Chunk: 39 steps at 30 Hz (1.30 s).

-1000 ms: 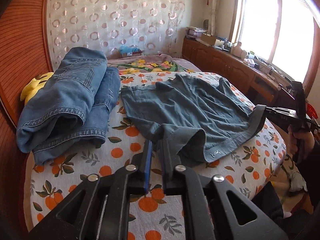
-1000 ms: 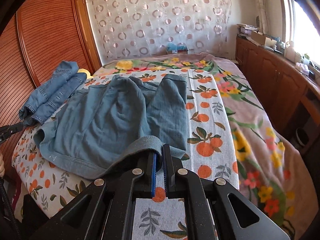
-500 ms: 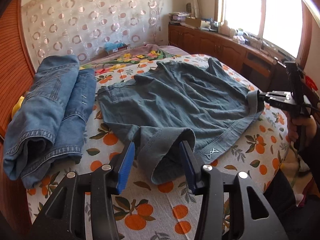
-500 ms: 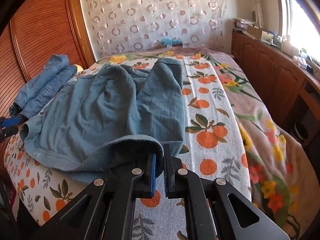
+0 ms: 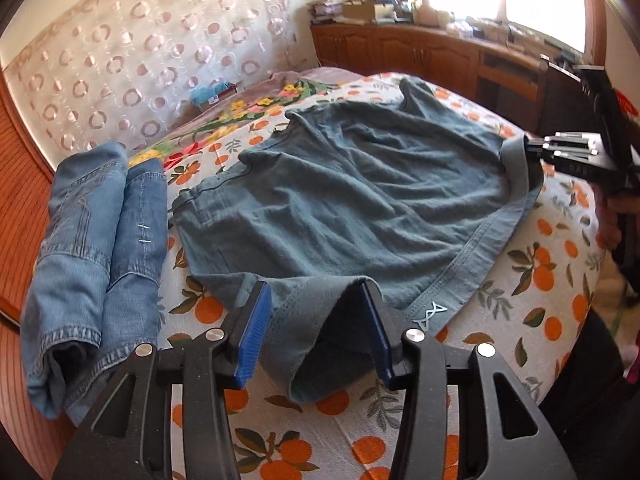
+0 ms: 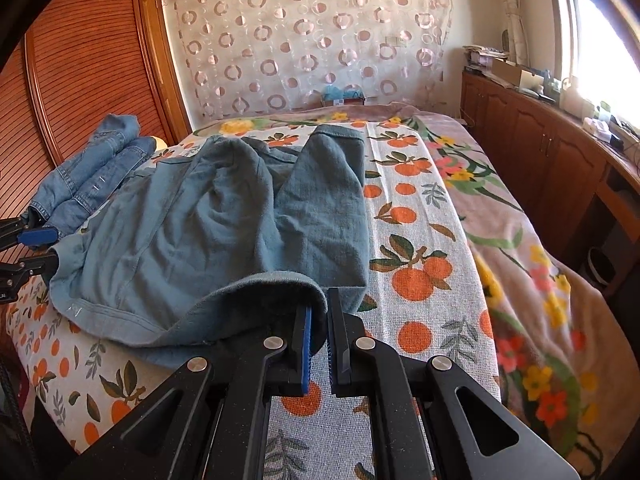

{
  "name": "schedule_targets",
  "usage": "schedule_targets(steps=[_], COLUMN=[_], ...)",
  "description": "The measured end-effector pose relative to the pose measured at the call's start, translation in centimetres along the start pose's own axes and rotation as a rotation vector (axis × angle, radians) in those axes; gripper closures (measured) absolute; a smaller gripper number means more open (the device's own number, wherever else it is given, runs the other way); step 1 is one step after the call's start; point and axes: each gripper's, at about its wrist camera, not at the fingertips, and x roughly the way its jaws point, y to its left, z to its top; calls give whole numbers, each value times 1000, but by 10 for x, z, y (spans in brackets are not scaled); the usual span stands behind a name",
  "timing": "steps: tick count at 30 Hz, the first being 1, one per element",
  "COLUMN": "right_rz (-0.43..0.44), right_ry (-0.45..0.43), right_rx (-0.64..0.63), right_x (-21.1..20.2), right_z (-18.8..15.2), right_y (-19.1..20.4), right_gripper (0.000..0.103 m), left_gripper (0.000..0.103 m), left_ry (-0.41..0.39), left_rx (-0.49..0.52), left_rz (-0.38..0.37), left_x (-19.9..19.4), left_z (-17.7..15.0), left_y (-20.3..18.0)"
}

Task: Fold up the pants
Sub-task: 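Lower the held denim hem onto the bed with both grippers, stretching it flat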

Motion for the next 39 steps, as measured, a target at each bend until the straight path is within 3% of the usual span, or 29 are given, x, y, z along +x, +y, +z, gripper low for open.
schedule_targets(steps=[3,9,16,24,30,39], right_rz=[0,-1,-1,9,39,0], right_ry=[-7,-6,-5,5,12,55], right_rx=[1,1,4,20,10,-13], right_x=[-1,0,0,0,-18,-32], right_z=[-1,-2,-2,-1,-1,-26], right_y=[-1,0,-1,-3,1,11], right_gripper=[97,97,97,97,97,90], left_gripper=[59,95,99,99,99,99], left_ry=[19,7,-104,-189,-207,-152], left_rx=[28,8,-178,-365,-456,-469], left_rz=[1,-46,-6,24,10,1], left_x=[4,5,-27,-57,-57,-33], left_z=[2,5,-5,-48,-73,-88], left_y=[-2,-1,35,63,69,62])
